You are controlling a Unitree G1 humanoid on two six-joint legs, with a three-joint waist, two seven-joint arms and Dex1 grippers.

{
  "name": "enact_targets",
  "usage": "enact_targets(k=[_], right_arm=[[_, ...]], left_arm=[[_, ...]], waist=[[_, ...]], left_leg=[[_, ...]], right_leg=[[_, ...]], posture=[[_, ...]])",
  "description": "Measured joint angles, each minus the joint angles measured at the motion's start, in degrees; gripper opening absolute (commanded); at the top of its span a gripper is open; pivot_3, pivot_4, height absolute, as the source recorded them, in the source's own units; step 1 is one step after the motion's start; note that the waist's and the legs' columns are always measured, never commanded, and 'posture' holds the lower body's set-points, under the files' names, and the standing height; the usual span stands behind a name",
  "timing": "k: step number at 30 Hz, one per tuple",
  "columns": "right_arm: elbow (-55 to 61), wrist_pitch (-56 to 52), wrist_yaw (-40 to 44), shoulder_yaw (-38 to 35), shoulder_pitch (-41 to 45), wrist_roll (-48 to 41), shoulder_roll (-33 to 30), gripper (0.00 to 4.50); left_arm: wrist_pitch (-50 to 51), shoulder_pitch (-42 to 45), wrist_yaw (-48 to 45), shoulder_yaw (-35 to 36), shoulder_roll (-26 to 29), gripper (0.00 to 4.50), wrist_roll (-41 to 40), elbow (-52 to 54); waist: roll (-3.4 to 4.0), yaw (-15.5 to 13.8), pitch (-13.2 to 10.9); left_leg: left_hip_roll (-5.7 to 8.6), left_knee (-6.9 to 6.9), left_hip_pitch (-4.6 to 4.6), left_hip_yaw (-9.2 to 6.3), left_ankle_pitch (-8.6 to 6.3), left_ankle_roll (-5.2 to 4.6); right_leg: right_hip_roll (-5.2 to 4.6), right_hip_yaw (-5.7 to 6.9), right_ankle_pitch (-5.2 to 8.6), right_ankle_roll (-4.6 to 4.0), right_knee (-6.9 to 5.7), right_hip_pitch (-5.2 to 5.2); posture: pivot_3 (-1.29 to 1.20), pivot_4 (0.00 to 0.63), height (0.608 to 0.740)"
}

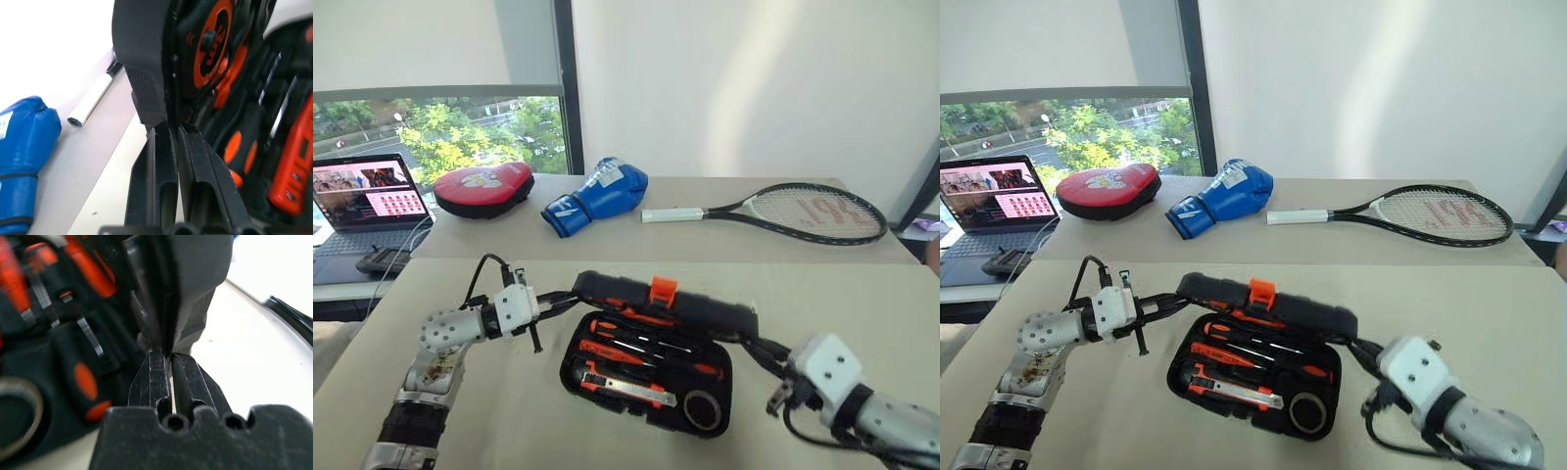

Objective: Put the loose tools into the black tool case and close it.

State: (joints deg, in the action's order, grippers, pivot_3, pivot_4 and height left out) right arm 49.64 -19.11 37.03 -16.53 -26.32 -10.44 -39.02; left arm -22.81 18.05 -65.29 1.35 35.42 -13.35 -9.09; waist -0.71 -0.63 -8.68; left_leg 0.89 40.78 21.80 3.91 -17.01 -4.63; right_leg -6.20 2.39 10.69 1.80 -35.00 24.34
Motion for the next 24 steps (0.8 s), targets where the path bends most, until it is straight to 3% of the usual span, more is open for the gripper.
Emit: enact_targets(k=[1, 2, 6, 12, 14, 17, 20, 23, 24], right_arm=[[0.86, 1.10, 0.71, -0.69, -2.52, 0.36, -0.08, 0.00], [1.41, 2.48, 1.45, -1.72, -4.35, 0.69, -0.11, 0.79], [2.39, 3.73, 5.66, -5.25, -13.76, -0.01, 0.29, 2.22], [8.39, 1.03, 12.40, -9.74, -27.63, -8.71, -2.46, 2.31], [8.54, 1.78, 14.06, -10.55, -32.15, -14.03, -4.66, 1.77], [8.70, 2.43, 14.18, -10.98, -34.15, -20.30, -9.70, 0.93], [8.90, 2.04, 12.83, -6.47, -32.85, -22.43, -15.78, 0.00], [9.18, -5.37, 7.50, 2.22, -19.37, -22.45, -18.03, 0.00], [9.10, -8.68, 5.36, 4.82, -14.53, -22.40, -18.38, 0.00]], left_arm=[[0.48, -0.65, -1.67, -0.18, 1.08, 0.99, -0.49, -0.83], [0.59, -1.55, -3.42, -0.57, 2.24, 1.41, -0.57, -1.72], [5.56, -3.17, -6.46, 0.02, 5.00, 2.98, -3.14, -5.63], [9.45, -0.33, -7.72, 2.74, 8.12, 3.08, -4.76, -13.07], [13.28, 0.94, -6.40, 3.05, 7.69, 3.13, -5.20, -13.99], [18.84, 1.91, -5.69, 3.18, 6.36, 2.38, -7.31, -12.35], [25.16, 3.32, -3.51, 3.32, 4.48, 1.12, -9.26, -9.58], [32.89, 5.33, -0.19, 3.30, 2.13, 0.09, -11.73, -4.31], [35.30, 5.72, 0.48, 3.15, 1.76, 0.09, -12.82, -2.02]], waist=[[-0.01, 0.03, 0.01], [-0.01, 0.06, 0.01], [-0.09, -0.41, -0.03], [-0.08, -0.79, -0.03], [-0.23, -0.83, -0.06], [-0.42, -0.80, -0.08], [-0.67, -0.81, -0.10], [-1.02, -0.81, -0.13], [-1.03, -0.83, -0.13]], left_leg=[[-0.05, 0.01, -0.11, 0.00, -0.05, 0.01], [-0.05, 0.01, -0.10, 0.01, -0.08, 0.00], [-0.08, 0.12, 0.08, -0.07, -0.08, 0.00], [-0.18, 0.10, 0.02, -0.13, -0.10, -0.01], [-0.22, 0.11, 0.04, -0.13, -0.10, -0.02], [-0.27, 0.14, 0.02, -0.12, -0.11, -0.02], [-0.42, 0.15, 0.08, -0.12, -0.09, 0.06], [-0.61, 0.23, 0.26, -0.14, -0.03, 0.22], [-0.61, 0.21, 0.30, -0.12, -0.02, 0.24]], right_leg=[[0.00, 0.00, 0.03, 0.00, 0.00, -0.09], [0.00, -0.01, 0.05, 0.02, 0.01, -0.09], [-0.02, 0.09, 0.08, 0.04, 0.00, 0.01], [-0.14, 0.09, 0.10, 0.05, 0.03, -0.05], [-0.16, 0.09, 0.10, 0.05, 0.10, -0.08], [-0.29, 0.08, 0.10, 0.06, 0.11, -0.07], [-0.31, 0.09, 0.09, 0.03, 0.12, -0.04], [-0.21, 0.20, -0.02, -0.18, 0.14, 0.07], [-0.21, 0.19, -0.02, -0.22, 0.11, 0.14]], posture=[[0.00, 0.150, 0.740], [0.00, 0.150, 0.740], [0.00, 0.150, 0.740], [0.00, 0.150, 0.740], [0.00, 0.150, 0.740], [0.00, 0.150, 0.740], [0.00, 0.150, 0.740], [0.00, 0.150, 0.740], [0.00, 0.150, 0.740]])
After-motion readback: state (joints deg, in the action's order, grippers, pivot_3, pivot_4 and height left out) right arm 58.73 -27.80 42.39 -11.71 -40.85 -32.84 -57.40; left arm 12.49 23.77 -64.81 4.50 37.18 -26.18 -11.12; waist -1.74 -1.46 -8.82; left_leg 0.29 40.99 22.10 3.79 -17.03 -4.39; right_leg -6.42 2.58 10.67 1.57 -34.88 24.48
